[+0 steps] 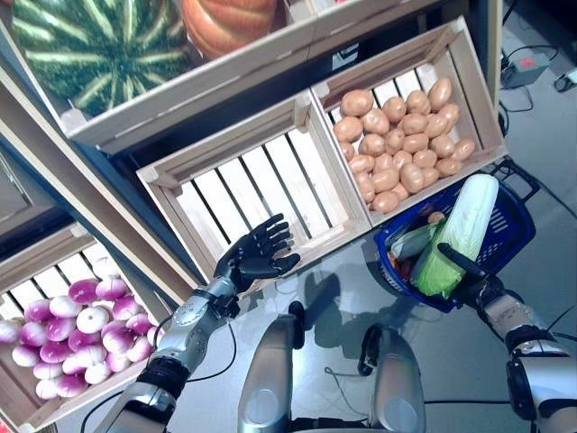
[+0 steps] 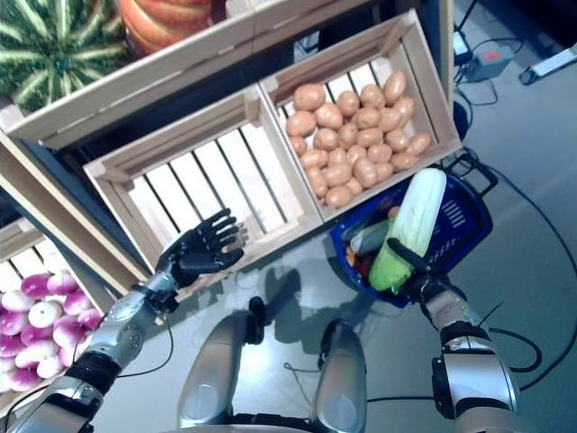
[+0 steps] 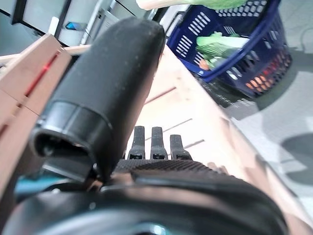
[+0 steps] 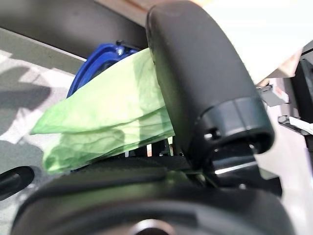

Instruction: Put vegetables into the basket

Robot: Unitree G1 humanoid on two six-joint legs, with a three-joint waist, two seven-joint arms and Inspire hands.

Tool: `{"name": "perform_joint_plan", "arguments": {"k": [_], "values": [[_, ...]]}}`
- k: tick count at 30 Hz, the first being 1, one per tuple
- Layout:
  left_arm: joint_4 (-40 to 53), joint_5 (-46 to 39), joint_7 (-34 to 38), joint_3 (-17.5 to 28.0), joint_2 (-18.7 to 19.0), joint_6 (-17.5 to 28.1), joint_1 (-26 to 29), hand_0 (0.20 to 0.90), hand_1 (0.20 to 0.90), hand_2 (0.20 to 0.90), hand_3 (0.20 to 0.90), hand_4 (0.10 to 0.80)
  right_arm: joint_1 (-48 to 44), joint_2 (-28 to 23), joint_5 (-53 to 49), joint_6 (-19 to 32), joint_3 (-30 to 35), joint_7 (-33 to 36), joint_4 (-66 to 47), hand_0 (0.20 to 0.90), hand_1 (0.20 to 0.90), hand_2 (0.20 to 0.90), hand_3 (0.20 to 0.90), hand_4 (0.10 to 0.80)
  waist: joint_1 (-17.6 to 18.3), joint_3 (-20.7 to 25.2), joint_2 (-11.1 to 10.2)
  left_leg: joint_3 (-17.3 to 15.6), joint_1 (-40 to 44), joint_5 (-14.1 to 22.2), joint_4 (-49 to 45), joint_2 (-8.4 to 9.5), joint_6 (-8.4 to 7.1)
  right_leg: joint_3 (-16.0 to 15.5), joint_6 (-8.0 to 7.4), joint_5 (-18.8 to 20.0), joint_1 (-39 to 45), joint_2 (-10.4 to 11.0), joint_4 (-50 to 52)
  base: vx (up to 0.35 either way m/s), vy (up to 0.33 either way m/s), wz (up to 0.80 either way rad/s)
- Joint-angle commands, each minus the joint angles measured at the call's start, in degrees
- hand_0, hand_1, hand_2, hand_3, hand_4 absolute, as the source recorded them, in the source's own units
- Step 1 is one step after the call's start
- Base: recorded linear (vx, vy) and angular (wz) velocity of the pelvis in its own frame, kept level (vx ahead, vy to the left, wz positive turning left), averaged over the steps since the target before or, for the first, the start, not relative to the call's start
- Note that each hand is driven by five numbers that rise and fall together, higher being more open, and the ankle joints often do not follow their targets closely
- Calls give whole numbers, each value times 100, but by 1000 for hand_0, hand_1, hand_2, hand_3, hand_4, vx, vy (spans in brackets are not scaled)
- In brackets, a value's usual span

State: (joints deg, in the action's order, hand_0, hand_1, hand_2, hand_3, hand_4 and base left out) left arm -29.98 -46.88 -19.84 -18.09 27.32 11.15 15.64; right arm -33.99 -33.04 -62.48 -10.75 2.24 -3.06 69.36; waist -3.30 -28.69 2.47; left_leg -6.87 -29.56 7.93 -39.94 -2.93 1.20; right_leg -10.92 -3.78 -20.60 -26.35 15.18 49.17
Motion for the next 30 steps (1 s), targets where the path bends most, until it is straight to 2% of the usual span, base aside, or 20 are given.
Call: {"name": "perform_joint_plan", "arguments": {"k": [1, 3, 4, 6, 8, 9, 10, 11, 12, 14, 16, 17, 19, 20, 30], "values": [[739, -493, -63, 51, -127, 883, 30, 900, 900, 900, 900, 800, -326, -424, -527, 578, 318, 154, -171, 300, 300, 300, 300, 400, -43, 191, -4, -5, 56, 1310, -1505, -76, 30, -194, 534, 520, -40, -22, 344, -100, -30, 0], [819, -617, -90, 22, -161, 933, 59, 900, 900, 900, 900, 800, -482, -529, -634, 624, 323, 327, -167, 300, 300, 300, 300, 400, 0, 92, 57, 19, -249, 1442, -1918, -70, 42, -104, 562, 419, -379, -14, 681, -90, -34, 0], [829, -628, -91, 14, -159, 943, 62, 900, 900, 900, 900, 800, -505, -552, -669, 628, 326, 364, -159, 300, 300, 300, 300, 400, 5, 88, 73, 53, -250, 1618, -2039, -66, 13, -49, 512, 266, -394, -36, 797, -169, -25, 4], [924, -658, -61, -38, -140, 953, 139, 900, 900, 900, 900, 800, -620, -648, -827, 671, 350, 458, -113, 300, 300, 300, 300, 400, 44, 24, 115, 6, -539, 1544, -2231, -75, 65, -37, 588, 322, -689, -12, 954, -111, -6, 1], [985, -616, -17, -68, -145, 961, 134, 900, 900, 900, 900, 800, -661, -695, -882, 697, 392, 454, -88, 300, 300, 300, 300, 400, 70, 21, 153, 46, -615, 1742, -2448, -74, 20, 58, 537, 137, -793, -55, 1175, -31, 0, 1], [1024, -605, 7, -84, -127, 939, 152, 900, 900, 900, 900, 800, -682, -720, -939, 732, 415, 529, -91, 300, 300, 300, 300, 400, 88, 5, 159, 9, -711, 1626, -2466, -88, 61, 47, 596, 246, -893, -40, 1171, -55, -5, 0], [1013, -633, 12, -109, -117, 943, 156, 900, 900, 900, 900, 800, -702, -744, -941, 739, 445, 568, -62, 300, 300, 300, 300, 400, 92, 13, 173, 46, -695, 1805, -2586, -81, 24, 104, 537, 99, -899, -70, 1284, -123, -5, -2], [1009, -645, 7, -116, -106, 943, 166, 900, 900, 900, 900, 800, -721, -767, -967, 741, 459, 572, -46, 300, 300, 300, 300, 400, 99, -5, 175, 14, -770, 1656, -2564, -86, 55, 74, 587, 238, -965, -49, 1237, 0, 0, 0], [1016, -670, 14, -137, -79, 933, 168, 900, 900, 900, 900, 800, -748, -813, -1060, 739, 490, 601, -16, 300, 300, 300, 300, 400, 104, -10, 195, 45, -763, 1827, -2681, -85, 23, 114, 529, 96, -980, -71, 1355, -61, 8, -4], [1030, -714, 27, -166, -56, 939, 160, 900, 900, 900, 900, 800, -731, -833, -1253, 722, 558, 654, -17, 900, 900, 900, 900, 800, 127, -13, 199, 52, -798, 1811, -2693, -91, 13, 121, 515, 128, -1031, -75, 1363, -46, 11, -4], [1048, -721, 19, -170, -55, 957, 151, 900, 900, 900, 900, 800, -679, -817, -1235, 742, 624, 702, -5, 900, 900, 900, 900, 800, 144, -32, 196, 24, -834, 1666, -2657, -104, 42, 96, 557, 256, -1069, -71, 1306, -50, 12, -3], [1057, -730, 24, -174, -52, 955, 150, 900, 900, 900, 900, 800, -665, -813, -1224, 748, 634, 710, -2, 900, 900, 900, 900, 800, 144, -13, 200, 55, -779, 1794, -2692, -96, 9, 127, 505, 140, -1029, -94, 1353, 62, 13, -4], [1154, -744, 70, -196, -35, 926, 167, 900, 900, 900, 900, 800, -611, -821, -1231, 738, 695, 718, -4, 900, 900, 900, 900, 800, 149, -9, 190, 59, -711, 1759, -2644, -108, 2, 112, 486, 171, -967, -95, 1290, -4, 11, -5], [1172, -741, 75, -194, -38, 929, 159, 900, 900, 900, 900, 800, -598, -828, -1241, 742, 705, 725, -12, 900, 900, 900, 900, 800, 154, -26, 180, 31, -747, 1606, -2606, -123, 23, 88, 531, 295, -989, -78, 1230, -70, 9, -3], [1206, -830, -68, -176, 58, 828, 59, 900, 900, 900, 900, 800, -367, -861, -1106, 688, 780, 702, -94, 900, 900, 900, 900, 800, 92, 92, 64, 92, -136, 1202, -1874, -176, -60, 27, 432, 516, -374, -77, 632, 40, -3, 1]]}}
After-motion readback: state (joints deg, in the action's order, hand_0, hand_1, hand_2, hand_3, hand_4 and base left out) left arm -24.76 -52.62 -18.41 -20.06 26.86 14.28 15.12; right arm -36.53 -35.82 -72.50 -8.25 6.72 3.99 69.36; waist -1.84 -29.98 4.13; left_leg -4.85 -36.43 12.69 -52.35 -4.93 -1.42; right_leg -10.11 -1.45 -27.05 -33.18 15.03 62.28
